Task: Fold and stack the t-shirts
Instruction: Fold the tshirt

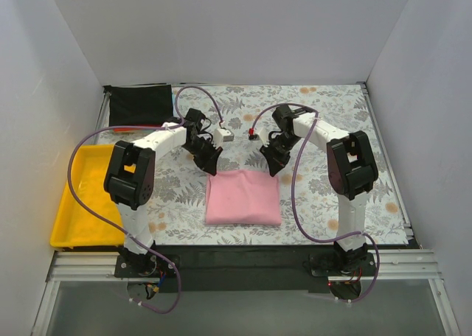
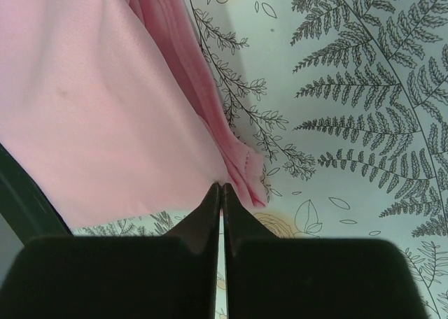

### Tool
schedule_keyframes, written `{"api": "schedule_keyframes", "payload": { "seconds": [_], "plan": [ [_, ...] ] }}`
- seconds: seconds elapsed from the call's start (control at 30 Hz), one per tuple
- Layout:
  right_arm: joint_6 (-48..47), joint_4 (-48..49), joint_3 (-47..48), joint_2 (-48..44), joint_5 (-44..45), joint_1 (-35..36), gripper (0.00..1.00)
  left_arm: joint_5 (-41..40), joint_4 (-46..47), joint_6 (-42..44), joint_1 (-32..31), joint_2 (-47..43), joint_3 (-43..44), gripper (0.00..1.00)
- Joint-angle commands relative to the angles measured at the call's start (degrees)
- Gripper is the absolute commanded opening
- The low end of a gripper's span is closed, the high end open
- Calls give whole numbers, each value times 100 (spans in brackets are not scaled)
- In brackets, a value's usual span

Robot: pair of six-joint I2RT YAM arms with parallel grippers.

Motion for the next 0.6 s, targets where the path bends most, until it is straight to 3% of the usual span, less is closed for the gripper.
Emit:
{"api": "schedule_keyframes", "payload": {
  "seconds": [0.0, 0.23, 0.57],
  "plan": [
    [-131, -112, 39, -249, -58, -14, 1, 97, -239, 162, 27, -197, 214, 0],
    [-70, -129, 83, -460, 390, -6, 1, -421, -442, 320, 132, -452, 117, 0],
    [27, -50, 285, -232, 680, -137, 1, -932, -29, 329, 405, -224, 187, 0]
  ]
}}
